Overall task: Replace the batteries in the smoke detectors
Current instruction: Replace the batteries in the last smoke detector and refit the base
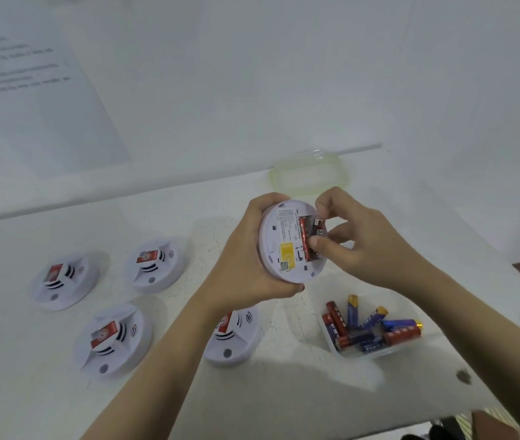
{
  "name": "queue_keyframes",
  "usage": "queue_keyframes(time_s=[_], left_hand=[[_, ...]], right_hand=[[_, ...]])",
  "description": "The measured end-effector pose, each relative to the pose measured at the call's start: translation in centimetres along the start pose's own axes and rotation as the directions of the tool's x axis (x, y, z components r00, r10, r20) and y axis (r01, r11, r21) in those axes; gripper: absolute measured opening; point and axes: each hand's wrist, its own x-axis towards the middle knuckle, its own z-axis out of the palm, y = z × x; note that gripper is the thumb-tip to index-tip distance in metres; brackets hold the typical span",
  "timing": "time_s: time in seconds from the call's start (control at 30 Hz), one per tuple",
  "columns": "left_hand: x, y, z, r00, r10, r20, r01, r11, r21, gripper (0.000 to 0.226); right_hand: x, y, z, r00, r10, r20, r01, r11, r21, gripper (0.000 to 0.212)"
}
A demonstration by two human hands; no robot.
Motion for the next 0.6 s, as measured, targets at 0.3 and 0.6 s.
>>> queue_keyframes(time_s=[0.3,0.6], left_hand=[[1.1,0.3,0.8,0.999,0.041,0.016,-0.041,0.999,0.009,0.096],[2.2,-0.2,1.7,0.998,0.036,0.059,-0.033,0.999,-0.043,0.093]], right_hand=[[-1.5,1.4,0.2,0.957,-0.143,-0.254,0.057,0.946,-0.319,0.039],[-4.2,1.1,-1.6,0.91,-0.133,-0.393,0.072,0.984,-0.166,0.019]])
